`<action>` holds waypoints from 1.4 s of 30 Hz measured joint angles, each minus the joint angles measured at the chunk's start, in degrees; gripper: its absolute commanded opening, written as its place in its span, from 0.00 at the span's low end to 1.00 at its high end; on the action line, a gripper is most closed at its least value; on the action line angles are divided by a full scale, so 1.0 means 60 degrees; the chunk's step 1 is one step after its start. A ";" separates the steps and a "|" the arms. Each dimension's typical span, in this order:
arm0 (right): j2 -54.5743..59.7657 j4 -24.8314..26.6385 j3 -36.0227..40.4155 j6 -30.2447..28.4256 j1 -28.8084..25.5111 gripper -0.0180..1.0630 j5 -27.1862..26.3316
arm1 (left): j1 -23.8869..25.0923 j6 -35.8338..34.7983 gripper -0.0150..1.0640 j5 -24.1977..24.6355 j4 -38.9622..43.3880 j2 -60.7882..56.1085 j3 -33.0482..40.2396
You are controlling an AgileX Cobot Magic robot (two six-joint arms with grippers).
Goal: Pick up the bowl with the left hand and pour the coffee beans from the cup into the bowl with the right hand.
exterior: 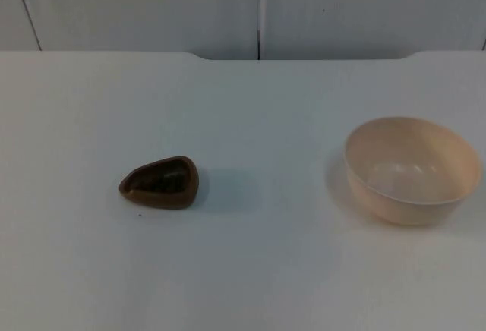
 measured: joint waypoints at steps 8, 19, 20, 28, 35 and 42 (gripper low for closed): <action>0.0000 0.0000 0.0000 0.0000 0.0000 0.99 0.0000 | 0.0000 0.0186 0.99 -0.0135 -0.0585 0.0329 -0.0038; 0.0000 0.0000 0.0000 0.0000 0.0000 0.99 0.0000 | 0.0000 0.1592 0.99 -0.0257 -0.1981 0.2113 -0.0915; 0.0000 0.0000 0.0000 0.0000 0.0000 0.99 0.0000 | 0.0000 0.1694 0.99 -0.0257 -0.2056 0.2350 -0.1041; 0.0000 0.0000 0.0000 0.0000 0.0000 0.99 0.0000 | 0.0000 0.2375 0.99 -0.0281 -0.2575 0.3567 -0.1678; 0.0000 0.0000 0.0000 0.0000 0.0000 0.99 0.0000 | 0.0000 0.3132 0.99 -0.0302 -0.3177 0.4349 -0.1798; 0.0000 0.0000 0.0000 0.0000 0.0000 0.99 0.0000 | 0.0000 0.3800 0.99 -0.0302 -0.4095 0.4812 -0.1798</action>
